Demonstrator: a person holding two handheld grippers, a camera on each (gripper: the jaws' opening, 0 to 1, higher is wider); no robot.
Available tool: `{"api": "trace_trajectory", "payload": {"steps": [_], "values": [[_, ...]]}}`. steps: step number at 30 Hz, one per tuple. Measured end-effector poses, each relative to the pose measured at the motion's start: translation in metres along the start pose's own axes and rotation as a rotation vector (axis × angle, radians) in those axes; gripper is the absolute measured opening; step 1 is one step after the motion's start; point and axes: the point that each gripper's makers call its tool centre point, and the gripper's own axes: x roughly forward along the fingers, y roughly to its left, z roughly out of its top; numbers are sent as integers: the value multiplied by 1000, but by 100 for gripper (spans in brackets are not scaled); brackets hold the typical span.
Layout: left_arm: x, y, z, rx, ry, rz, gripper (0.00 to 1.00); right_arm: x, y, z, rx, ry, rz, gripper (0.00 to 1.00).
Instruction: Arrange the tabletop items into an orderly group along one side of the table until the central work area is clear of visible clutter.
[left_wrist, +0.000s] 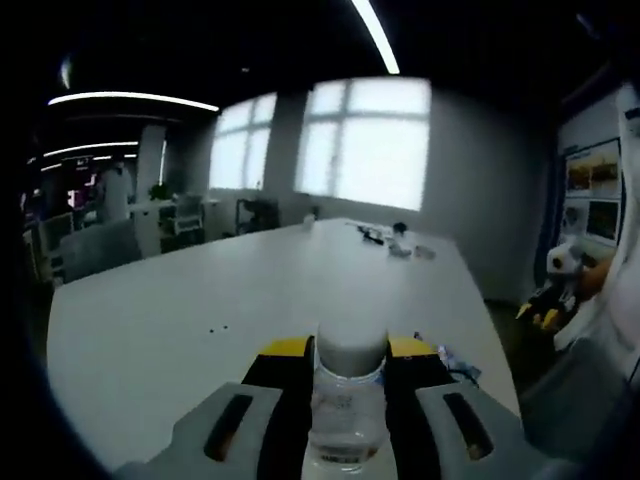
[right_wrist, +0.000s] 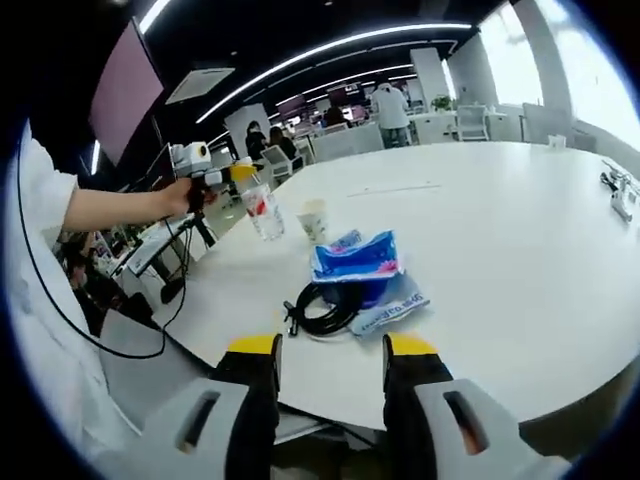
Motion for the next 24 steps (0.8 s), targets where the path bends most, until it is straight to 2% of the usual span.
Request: {"api": "trace_trajectory", "payload": {"steps": [4,8,14,16,20,24], "values": [[5,15,-1,17,4,-17,22,1,0,-12,24,32,-3,37],[13,26,-6,15,25,-34,22,1,-5,-12,55,16,-18,37],[27,34,-19,23,54,-53,22,3,-12,-15,99,11,-39,37],[30,37,-29,19,86,-48,22,3,-13,-16,112,3,-43,37],[34,35,-37,26,99,-63,22,4,-15,-23,200,-12,-43,36],[35,34,-41,37,110,-80,21,3,-17,-24,189,-10,-54,36]]}}
